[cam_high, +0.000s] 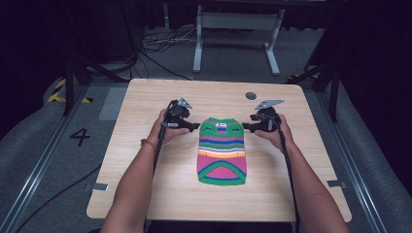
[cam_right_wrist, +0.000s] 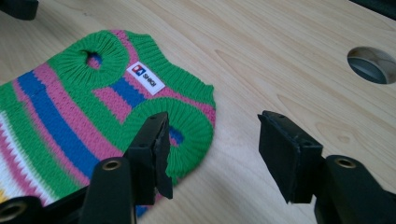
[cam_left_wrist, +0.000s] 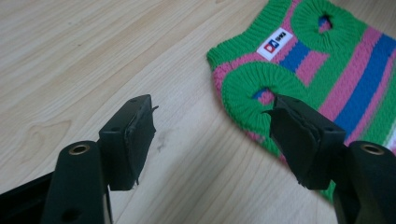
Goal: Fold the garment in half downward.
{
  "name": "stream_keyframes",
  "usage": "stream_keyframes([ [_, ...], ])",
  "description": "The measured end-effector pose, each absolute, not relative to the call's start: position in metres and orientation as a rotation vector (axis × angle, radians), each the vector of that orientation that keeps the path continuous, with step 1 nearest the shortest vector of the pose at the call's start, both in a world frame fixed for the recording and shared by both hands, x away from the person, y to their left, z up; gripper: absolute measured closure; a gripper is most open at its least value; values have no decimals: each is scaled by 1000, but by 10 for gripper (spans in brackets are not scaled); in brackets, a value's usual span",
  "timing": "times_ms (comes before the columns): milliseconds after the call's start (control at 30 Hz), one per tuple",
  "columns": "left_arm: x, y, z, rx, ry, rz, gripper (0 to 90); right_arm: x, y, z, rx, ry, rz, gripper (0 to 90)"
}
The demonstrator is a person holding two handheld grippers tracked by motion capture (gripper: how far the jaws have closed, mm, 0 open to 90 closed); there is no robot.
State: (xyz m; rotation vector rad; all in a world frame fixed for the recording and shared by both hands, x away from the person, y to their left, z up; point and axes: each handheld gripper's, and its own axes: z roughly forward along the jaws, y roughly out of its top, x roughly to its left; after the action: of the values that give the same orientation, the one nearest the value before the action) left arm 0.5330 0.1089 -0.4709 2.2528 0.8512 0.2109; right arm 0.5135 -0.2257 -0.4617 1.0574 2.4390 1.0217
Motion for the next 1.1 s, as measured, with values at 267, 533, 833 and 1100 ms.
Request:
stream_keyframes([
  [267, 550, 89, -478, 2235, 893, 209, 349, 533, -212, -474, 1103, 2441, 1024, 512],
  [533, 557, 72, -493, 2247, 913, 179, 476, 541, -206, -485, 1136, 2456, 1027, 542],
  [833, 557, 64, -499, 2275, 934, 192, 506, 544, -200, -500, 1176, 2469, 1001, 563],
  [1100, 553, 58, -500, 2277, 878, 157, 735, 542, -200, -502, 1182, 2477, 1048, 743],
])
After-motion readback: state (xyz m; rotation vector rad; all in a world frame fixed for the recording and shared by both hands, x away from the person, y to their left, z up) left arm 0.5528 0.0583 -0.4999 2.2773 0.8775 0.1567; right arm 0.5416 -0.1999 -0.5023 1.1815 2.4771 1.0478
